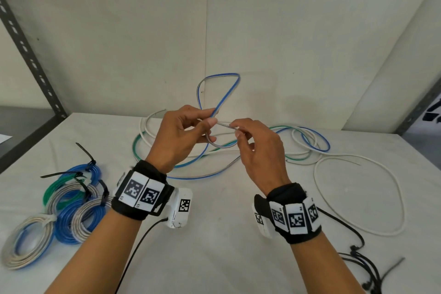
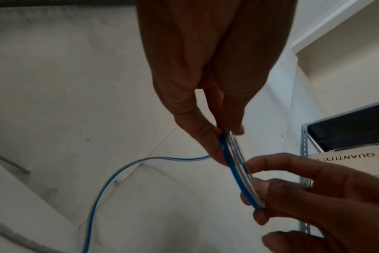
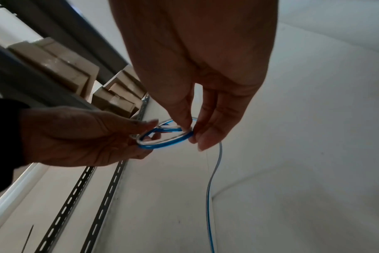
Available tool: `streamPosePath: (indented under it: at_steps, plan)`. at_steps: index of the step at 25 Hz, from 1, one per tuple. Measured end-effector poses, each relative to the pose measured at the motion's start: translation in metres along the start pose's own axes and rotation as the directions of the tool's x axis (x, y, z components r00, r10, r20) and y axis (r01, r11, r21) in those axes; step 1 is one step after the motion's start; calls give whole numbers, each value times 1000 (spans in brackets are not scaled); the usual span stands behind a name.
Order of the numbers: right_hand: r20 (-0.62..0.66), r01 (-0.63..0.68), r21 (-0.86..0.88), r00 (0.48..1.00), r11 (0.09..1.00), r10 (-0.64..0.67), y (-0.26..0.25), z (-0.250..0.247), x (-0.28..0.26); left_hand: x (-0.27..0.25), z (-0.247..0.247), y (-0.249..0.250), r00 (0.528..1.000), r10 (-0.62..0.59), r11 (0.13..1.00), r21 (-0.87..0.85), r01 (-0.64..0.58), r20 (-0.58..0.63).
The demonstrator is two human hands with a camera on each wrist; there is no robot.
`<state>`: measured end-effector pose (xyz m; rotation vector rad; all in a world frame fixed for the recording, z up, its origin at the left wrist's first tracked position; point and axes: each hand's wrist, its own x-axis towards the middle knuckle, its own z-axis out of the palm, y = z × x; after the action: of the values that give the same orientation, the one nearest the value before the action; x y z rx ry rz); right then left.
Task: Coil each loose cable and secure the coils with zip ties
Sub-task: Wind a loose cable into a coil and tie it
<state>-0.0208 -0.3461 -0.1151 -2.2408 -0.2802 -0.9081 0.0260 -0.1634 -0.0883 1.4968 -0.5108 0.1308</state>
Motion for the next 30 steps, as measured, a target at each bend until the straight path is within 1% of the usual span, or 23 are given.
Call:
streamPosePath:
  at_steps: [2,3,5,6,7,8,9,12,13,15,17,18,19,20,22,26,30]
  plan:
    - [-13,51,-164,998,985,-54,-1,2,0,-2,0,2,998,-31,998,57,29,48]
    - [-21,82,-179,996,980,-87,-2,2,-1,-2,0,2,996,-55,993,108,46,77]
    - [-62,106,-79,992,991,-111,-5,3,-2,-3,-2,3,986,-96,972,226,63,140]
    - [-87,86,6,993,996,-85,-7,3,-2,-4,-3,4,979,-112,962,264,65,168]
    - [-91,52,82,995,995,-44,-9,2,-2,-4,-5,5,974,-124,956,287,66,190]
    - [-75,32,122,997,992,-23,-11,1,-1,-4,-6,6,971,-128,950,307,62,201]
    - [-54,44,120,998,992,-38,-11,1,-1,-4,-6,6,971,-125,942,331,52,203]
    - [-7,125,27,992,992,-125,-6,4,-3,-4,-5,4,973,-67,895,444,-39,220]
    - [-4,123,12,992,992,-123,-4,5,-3,-4,-5,3,972,-45,880,469,-70,229]
    - [-22,94,-52,995,994,-95,-5,4,-2,-4,-7,4,970,-35,876,474,-85,240]
    - [-50,118,-159,991,980,-127,-6,-3,2,-4,-11,8,968,-23,863,493,-107,250]
    - [-39,144,-178,987,973,-153,-4,-7,4,-4,-13,11,968,-6,851,509,-127,253]
    - [-27,161,-151,986,975,-166,-2,-12,7,-4,-14,15,968,9,849,509,-139,249]
    - [-26,154,-83,987,985,-157,-2,-15,8,-6,-15,19,972,18,860,492,-135,236]
    - [-63,133,43,990,990,-130,-3,-18,8,-7,-16,26,976,25,895,431,-118,217]
    - [-142,124,75,983,989,-113,-13,-17,7,-7,-19,30,972,31,889,437,-133,231]
    - [-184,45,177,983,983,-12,-15,-16,6,-6,-17,26,971,51,867,473,-159,233]
